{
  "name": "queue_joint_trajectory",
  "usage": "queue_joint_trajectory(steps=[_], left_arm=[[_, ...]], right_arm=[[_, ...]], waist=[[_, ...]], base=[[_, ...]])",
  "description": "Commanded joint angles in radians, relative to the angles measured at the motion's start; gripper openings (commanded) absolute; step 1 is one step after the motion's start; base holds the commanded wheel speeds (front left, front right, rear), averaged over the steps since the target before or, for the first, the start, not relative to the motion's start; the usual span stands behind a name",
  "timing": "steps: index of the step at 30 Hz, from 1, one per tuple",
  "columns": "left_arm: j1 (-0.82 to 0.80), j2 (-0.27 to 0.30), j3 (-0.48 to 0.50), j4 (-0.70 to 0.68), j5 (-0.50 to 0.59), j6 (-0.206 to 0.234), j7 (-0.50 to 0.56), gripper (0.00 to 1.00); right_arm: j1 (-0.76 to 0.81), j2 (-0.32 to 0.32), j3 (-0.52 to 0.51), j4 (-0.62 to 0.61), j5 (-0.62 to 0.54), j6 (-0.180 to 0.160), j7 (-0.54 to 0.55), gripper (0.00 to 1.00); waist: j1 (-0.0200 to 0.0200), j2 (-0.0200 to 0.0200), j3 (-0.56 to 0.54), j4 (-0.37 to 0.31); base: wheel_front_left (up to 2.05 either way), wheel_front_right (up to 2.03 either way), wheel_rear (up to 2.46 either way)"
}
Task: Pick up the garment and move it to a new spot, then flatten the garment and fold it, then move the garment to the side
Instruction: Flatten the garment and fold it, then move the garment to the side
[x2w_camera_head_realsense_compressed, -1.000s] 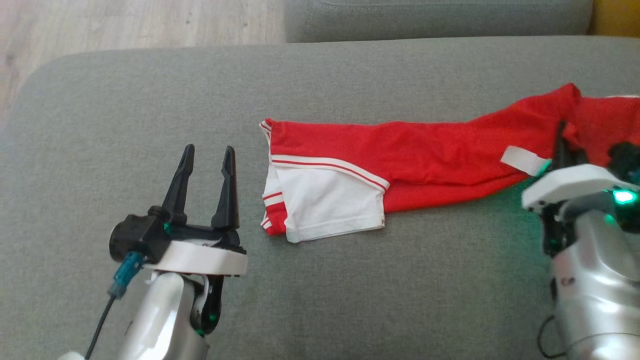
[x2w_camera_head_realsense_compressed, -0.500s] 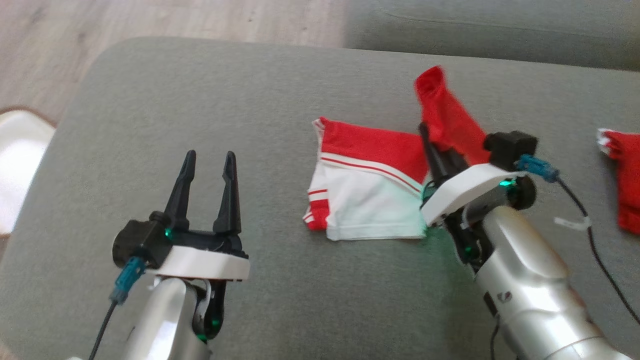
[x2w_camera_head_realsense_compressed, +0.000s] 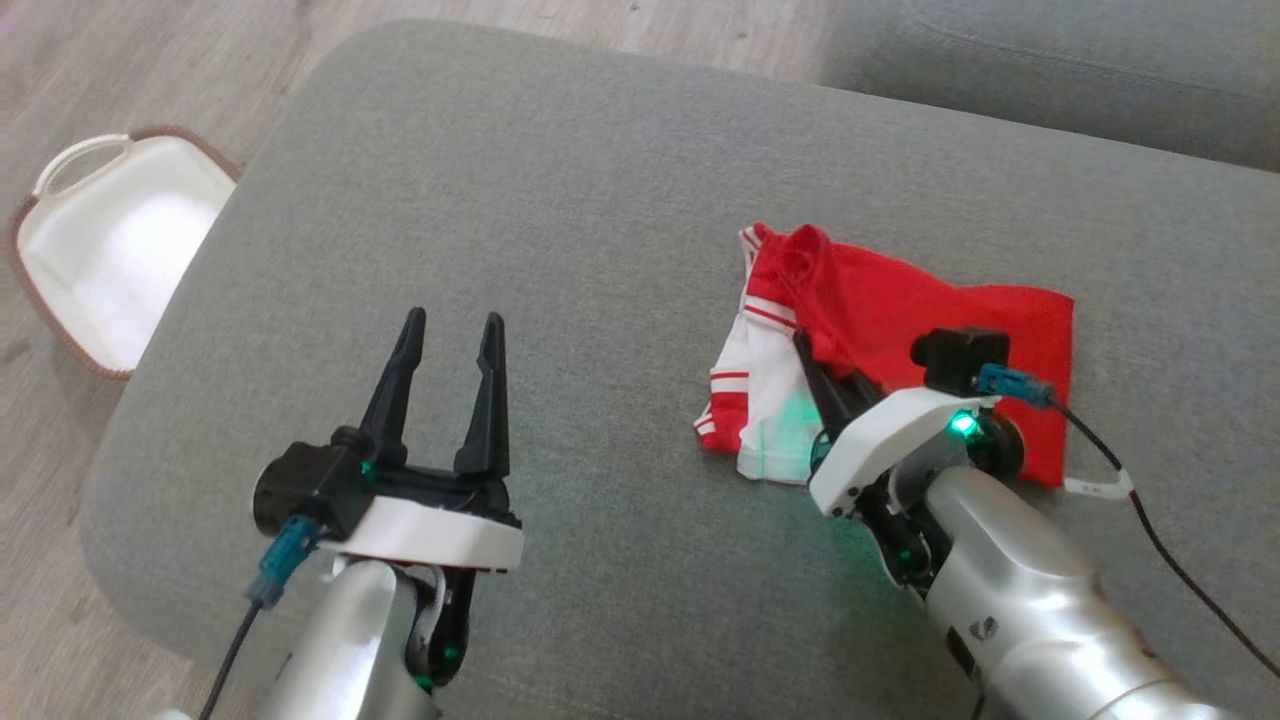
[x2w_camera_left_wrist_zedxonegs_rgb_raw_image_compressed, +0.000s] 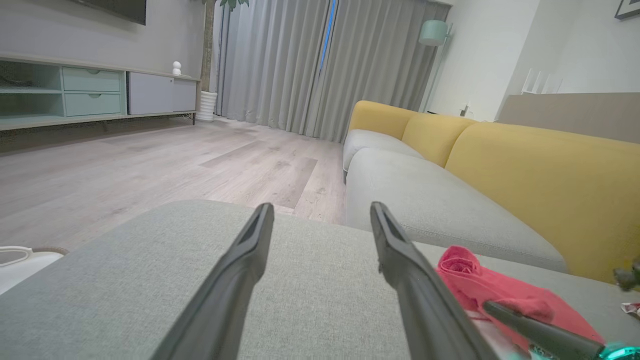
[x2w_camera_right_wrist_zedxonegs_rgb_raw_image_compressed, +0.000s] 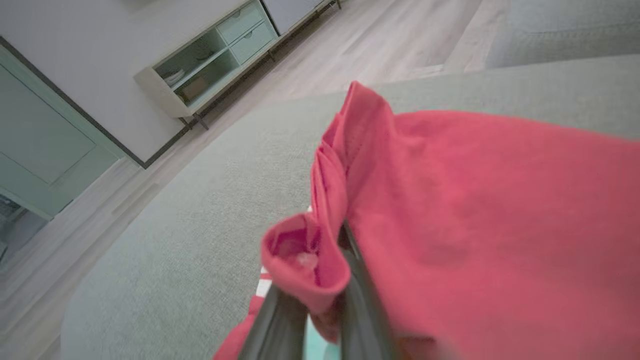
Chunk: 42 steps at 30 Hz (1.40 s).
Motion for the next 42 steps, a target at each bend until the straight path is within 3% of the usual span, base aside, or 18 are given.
queue_joint_trajectory(steps=[1, 7, 12, 17, 25, 34, 42], left_arm=[[-0.039, 0.007, 0.027, -0.028, -0.011, 0.005, -0.005, 1.00], [-0.031, 0.007, 0.038, -0.023, -0.007, 0.009, -0.005, 1.00], [-0.031, 0.007, 0.060, -0.033, -0.002, 0.008, -0.005, 1.00], [-0.026, 0.007, 0.084, -0.048, 0.011, 0.007, -0.005, 1.00], [-0.007, 0.007, 0.123, -0.069, 0.024, 0.004, -0.005, 1.00], [0.025, 0.007, 0.149, -0.073, 0.045, -0.007, -0.005, 1.00], [0.048, 0.007, 0.161, -0.068, 0.056, -0.014, -0.005, 1.00]], right_arm=[[-0.035, 0.016, 0.031, -0.024, 0.033, -0.001, -0.011, 1.00], [-0.049, 0.016, 0.170, -0.099, 0.174, -0.001, -0.042, 1.00], [-0.108, 0.016, 0.153, -0.065, 0.153, -0.001, -0.080, 1.00], [-0.134, -0.004, -0.067, -0.074, -0.089, -0.001, -0.082, 1.00], [0.059, -0.040, -0.431, -0.305, -0.506, -0.001, -0.083, 1.00], [0.264, 0.009, -0.605, -0.500, -0.673, -0.001, -0.083, 1.00], [0.349, 0.016, -0.603, -0.553, -0.652, -0.001, -0.083, 1.00]], waist=[[0.0000, 0.0000, 0.004, 0.007], [0.0000, 0.0000, 0.002, -0.017], [0.0000, 0.0000, -0.009, -0.074], [0.0000, 0.0000, -0.020, -0.144], [0.0000, 0.0000, -0.037, -0.234], [0.0000, 0.0000, -0.037, -0.294], [0.0000, 0.0000, -0.038, -0.309]], base=[[0.00, 0.00, 0.00], [0.00, 0.00, 0.00], [0.00, 0.00, 0.00], [0.00, 0.00, 0.00], [0.00, 0.00, 0.00], [0.00, 0.00, 0.00], [0.00, 0.00, 0.00]])
